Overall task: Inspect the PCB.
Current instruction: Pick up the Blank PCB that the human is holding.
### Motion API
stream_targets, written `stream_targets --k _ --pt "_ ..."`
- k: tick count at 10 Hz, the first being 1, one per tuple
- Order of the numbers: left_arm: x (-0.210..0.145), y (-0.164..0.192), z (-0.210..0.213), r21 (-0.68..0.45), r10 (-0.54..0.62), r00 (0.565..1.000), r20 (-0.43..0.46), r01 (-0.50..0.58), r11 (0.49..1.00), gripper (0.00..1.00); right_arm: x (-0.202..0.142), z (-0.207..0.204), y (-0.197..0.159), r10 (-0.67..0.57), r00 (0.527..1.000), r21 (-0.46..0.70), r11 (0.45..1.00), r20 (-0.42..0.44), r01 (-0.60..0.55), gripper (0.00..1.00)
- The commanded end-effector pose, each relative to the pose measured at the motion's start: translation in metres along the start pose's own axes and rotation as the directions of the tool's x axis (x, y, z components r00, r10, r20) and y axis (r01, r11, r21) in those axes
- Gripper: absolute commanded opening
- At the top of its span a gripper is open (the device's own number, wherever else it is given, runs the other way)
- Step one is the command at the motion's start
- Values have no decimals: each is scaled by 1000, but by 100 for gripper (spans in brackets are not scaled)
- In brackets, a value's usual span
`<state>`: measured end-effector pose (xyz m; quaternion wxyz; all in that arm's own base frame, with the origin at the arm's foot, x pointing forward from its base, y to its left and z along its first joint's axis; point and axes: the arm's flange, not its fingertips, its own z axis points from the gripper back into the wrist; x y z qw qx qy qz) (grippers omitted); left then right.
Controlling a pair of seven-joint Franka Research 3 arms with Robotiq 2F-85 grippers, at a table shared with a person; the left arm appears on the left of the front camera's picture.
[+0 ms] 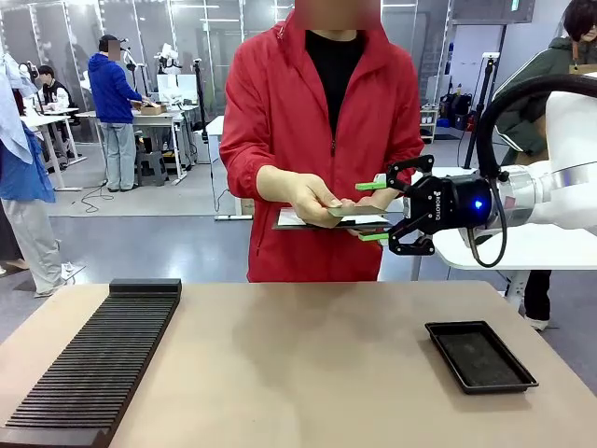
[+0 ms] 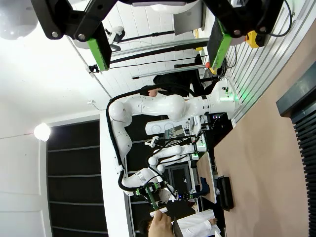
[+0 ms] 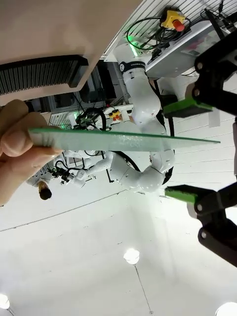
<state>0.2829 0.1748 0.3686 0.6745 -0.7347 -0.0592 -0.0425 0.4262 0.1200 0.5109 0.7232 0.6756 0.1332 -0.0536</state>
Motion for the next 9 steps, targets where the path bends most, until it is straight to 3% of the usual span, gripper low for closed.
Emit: stream_targets --k 1,2,3,4,5,6,7,9 --pt "0 -1 1 1 -3 1000 2 3 1000 100 -3 -5 -2 16 1000 23 1000 -8 -16 23" --pt "0 -1 1 1 -3 1000 2 3 1000 100 -3 -4 -2 33 999 26 999 -8 -32 37" --pt "0 -1 1 1 -3 1000 2 3 1000 100 -4 -4 -3 44 999 27 999 -15 -43 4" --pt "0 -1 1 1 -3 1000 2 3 1000 100 -4 -4 -4 49 999 26 998 -20 -48 18" --pt "0 -1 1 1 -3 1000 2 3 1000 100 -4 -4 -5 61 998 31 998 -25 -60 25" --pt "0 -1 1 1 -3 1000 2 3 1000 100 -3 -4 -5 61 998 30 998 -28 -61 0" --pt "0 -1 1 1 -3 1000 2 3 1000 100 -2 -4 -6 61 998 31 998 -28 -60 6" --pt "0 -1 1 1 -3 1000 2 3 1000 100 -2 -5 -6 58 998 29 998 -30 -57 0"
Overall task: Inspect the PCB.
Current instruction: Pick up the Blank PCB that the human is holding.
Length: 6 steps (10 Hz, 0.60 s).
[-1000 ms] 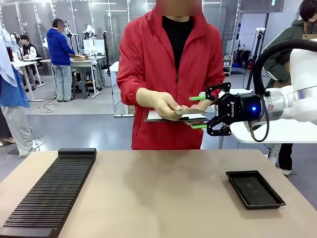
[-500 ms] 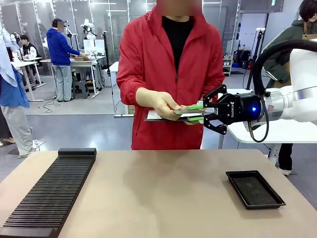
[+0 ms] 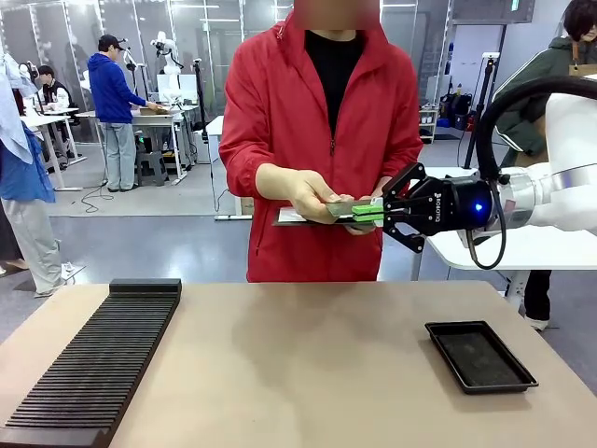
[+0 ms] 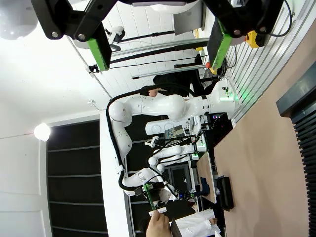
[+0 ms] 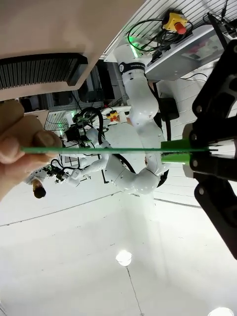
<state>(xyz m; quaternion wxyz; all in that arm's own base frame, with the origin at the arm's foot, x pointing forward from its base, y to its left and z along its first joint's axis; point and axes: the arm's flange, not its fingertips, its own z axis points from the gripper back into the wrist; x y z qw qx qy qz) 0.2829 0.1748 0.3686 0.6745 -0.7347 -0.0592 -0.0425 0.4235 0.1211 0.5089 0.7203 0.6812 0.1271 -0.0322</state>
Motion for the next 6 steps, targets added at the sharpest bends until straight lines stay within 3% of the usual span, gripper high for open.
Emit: stream_targets --k 1,6 --pt "0 -1 1 1 -3 1000 2 3 1000 100 0 -4 -4 12 1000 17 1000 -8 -11 0" --pt "0 -1 1 1 -3 1000 2 3 1000 100 1 0 -3 -6 1000 1 1000 -1 6 0"
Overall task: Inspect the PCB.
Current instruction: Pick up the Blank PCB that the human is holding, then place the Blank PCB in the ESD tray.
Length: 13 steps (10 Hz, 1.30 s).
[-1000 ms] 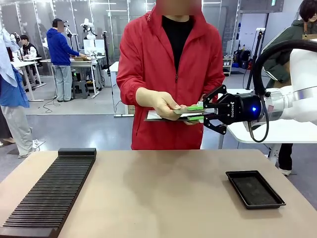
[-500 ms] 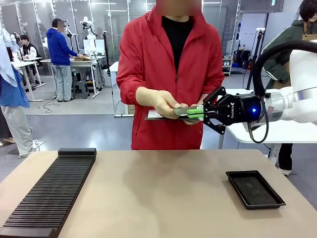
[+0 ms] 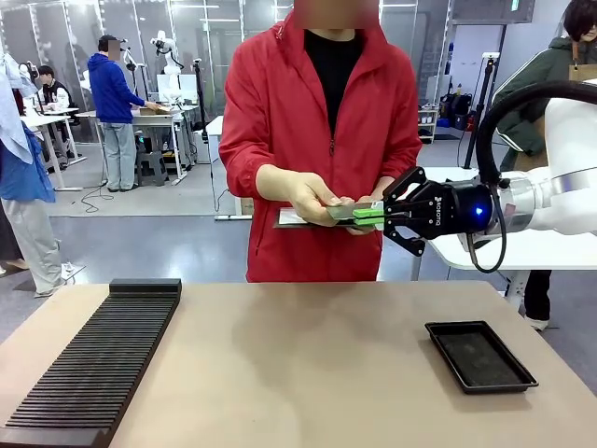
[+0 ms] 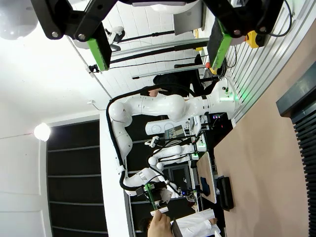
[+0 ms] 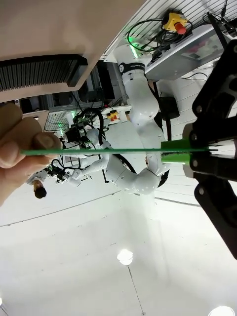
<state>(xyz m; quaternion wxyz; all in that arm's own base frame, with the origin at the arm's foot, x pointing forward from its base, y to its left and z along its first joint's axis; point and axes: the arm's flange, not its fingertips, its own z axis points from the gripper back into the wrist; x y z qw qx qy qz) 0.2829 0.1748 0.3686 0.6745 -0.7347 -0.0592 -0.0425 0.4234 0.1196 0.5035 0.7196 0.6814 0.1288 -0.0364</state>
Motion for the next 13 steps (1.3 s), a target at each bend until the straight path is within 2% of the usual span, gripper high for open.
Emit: stream_targets --k 1,13 --pt "0 -1 1 1 -3 1000 2 3 1000 100 0 -1 3 2 1000 -1 1000 -4 -2 0" --pt "0 -1 1 1 -3 1000 2 3 1000 100 0 -1 3 2 1000 -1 1000 -4 -2 0"
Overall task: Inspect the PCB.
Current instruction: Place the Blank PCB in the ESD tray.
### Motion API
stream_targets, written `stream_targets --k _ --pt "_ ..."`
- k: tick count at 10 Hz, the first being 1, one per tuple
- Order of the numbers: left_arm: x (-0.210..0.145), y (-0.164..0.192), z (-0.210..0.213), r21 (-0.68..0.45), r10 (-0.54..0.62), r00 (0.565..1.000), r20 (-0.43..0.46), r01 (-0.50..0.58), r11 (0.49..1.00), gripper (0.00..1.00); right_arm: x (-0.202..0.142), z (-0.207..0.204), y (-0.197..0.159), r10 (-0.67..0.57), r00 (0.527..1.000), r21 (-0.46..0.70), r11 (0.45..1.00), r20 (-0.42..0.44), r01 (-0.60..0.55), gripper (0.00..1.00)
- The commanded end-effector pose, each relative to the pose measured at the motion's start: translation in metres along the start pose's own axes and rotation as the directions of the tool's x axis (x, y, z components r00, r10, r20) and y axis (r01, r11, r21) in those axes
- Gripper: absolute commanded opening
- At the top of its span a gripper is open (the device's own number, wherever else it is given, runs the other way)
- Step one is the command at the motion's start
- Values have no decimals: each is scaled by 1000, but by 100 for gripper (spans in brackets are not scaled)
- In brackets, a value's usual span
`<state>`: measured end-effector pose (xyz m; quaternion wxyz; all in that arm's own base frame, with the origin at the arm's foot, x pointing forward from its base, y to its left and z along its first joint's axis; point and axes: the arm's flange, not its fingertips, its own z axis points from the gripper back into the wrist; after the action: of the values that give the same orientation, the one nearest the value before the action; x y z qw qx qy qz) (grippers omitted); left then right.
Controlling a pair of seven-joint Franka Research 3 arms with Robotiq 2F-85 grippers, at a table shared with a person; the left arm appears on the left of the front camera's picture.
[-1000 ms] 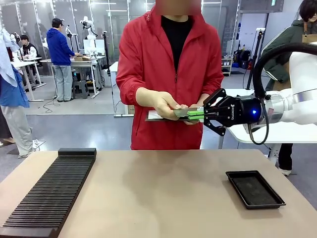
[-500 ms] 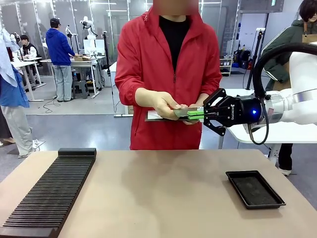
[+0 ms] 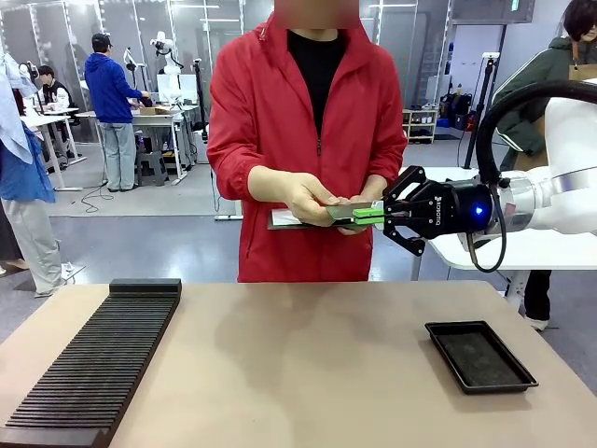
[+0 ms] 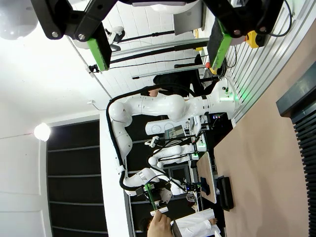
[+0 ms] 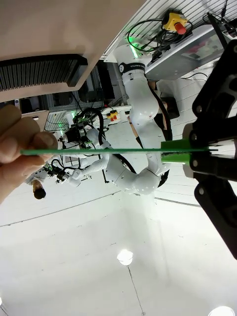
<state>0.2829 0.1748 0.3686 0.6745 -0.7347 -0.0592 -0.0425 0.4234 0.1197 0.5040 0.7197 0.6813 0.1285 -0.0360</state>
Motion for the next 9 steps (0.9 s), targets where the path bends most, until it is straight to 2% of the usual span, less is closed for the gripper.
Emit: stream_targets --k 1,9 --pt "0 -1 1 1 -3 1000 2 3 1000 100 0 -1 2 1 1000 -1 1000 -4 -1 0" --pt "0 -1 1 1 -3 1000 2 3 1000 100 0 -1 2 1 1000 -1 1000 -4 -1 0"
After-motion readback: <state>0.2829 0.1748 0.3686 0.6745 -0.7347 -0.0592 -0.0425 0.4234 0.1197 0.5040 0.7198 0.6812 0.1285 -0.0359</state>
